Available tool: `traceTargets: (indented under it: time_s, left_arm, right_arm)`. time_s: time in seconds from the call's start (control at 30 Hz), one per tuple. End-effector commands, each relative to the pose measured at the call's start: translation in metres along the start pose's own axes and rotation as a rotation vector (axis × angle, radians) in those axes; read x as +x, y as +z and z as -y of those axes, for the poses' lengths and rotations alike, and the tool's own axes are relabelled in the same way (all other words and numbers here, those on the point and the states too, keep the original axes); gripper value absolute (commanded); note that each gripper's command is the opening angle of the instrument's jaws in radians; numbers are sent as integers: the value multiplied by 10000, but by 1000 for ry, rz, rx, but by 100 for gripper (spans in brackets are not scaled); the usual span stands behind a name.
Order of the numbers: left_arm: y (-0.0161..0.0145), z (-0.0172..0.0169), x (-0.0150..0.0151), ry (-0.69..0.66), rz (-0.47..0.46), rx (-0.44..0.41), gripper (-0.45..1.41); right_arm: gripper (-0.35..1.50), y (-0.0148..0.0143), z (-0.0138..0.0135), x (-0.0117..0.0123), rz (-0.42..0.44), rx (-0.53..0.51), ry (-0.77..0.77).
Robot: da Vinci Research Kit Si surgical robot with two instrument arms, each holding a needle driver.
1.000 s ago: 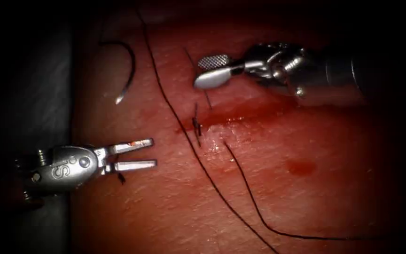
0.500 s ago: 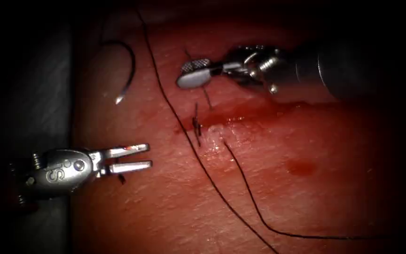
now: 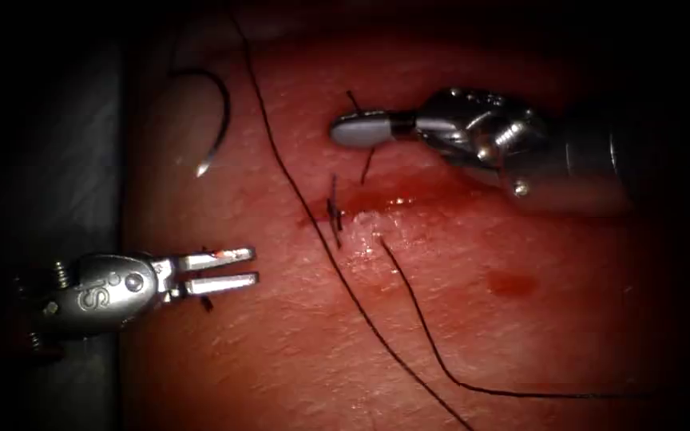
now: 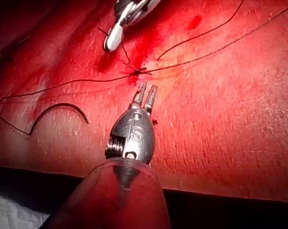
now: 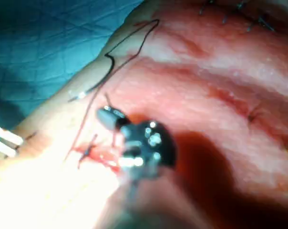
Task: Wound Closure
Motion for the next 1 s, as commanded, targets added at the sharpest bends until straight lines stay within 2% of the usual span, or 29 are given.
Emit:
traceTargets:
  time_s: [0.03, 0.23, 0.37, 0.4, 0.43, 0.47, 0.53, 0.63, 0.67, 0.7, 0.77, 0.8, 0.83, 0.87, 0.93, 1.0]
  left_arm:
    - [7, -3, -6, -1, 0, -1, -20]
    - [6, -5, -5, -1, 0, -1, -22]
    - [6, -7, -3, -1, 0, -2, -22]
    - [5, -9, -2, -2, 3, 4, -20]
    - [5, -9, -2, -2, 3, 4, -20]
    - [6, -12, 2, -3, 4, 5, -8]
    - [8, -17, 5, -4, 4, 8, 5]
    - [12, -26, 16, -1, 14, 8, 29]
    - [17, -34, 26, 13, 31, 4, 44]
    - [17, -34, 26, 13, 31, 4, 44]
    - [21, -44, 37, 39, 50, 2, 56]
    - [29, -56, 50, 71, 72, 5, 71]
    - [29, -56, 50, 71, 72, 5, 71]
    - [39, -69, 64, 97, 97, 11, 82]
    - [53, -87, 86, 126, 119, 24, 89]
    - [66, -101, 106, 143, 129, 41, 89]
  right_arm:
    - [-35, 6, 9, -3, -13, 15, -6]
    - [-35, 2, 23, 13, -36, 23, -29]
    - [-35, 5, 24, 13, -50, 53, -48]
    - [49, 8, 24, 10, -62, 54, -51]
    - [49, 8, 24, 10, -62, 54, -51]
    - [110, 11, 23, 7, -66, 51, -71]
    - [130, 12, 20, 8, -74, 49, -100]
    - [133, 4, 15, 10, -95, 50, -132]
    - [131, -4, 11, 11, -101, 47, -158]
    - [131, -4, 11, 11, -101, 47, -158]
    - [130, -13, 8, 12, -100, 35, -179]
    - [128, -22, 6, 12, -102, 21, -194]
    - [128, -22, 6, 12, -102, 21, -194]
    - [128, -33, 6, 11, -100, 9, -210]
    - [126, -48, 5, 9, -97, -15, -236]
    - [123, -60, 3, 8, -96, -28, -256]
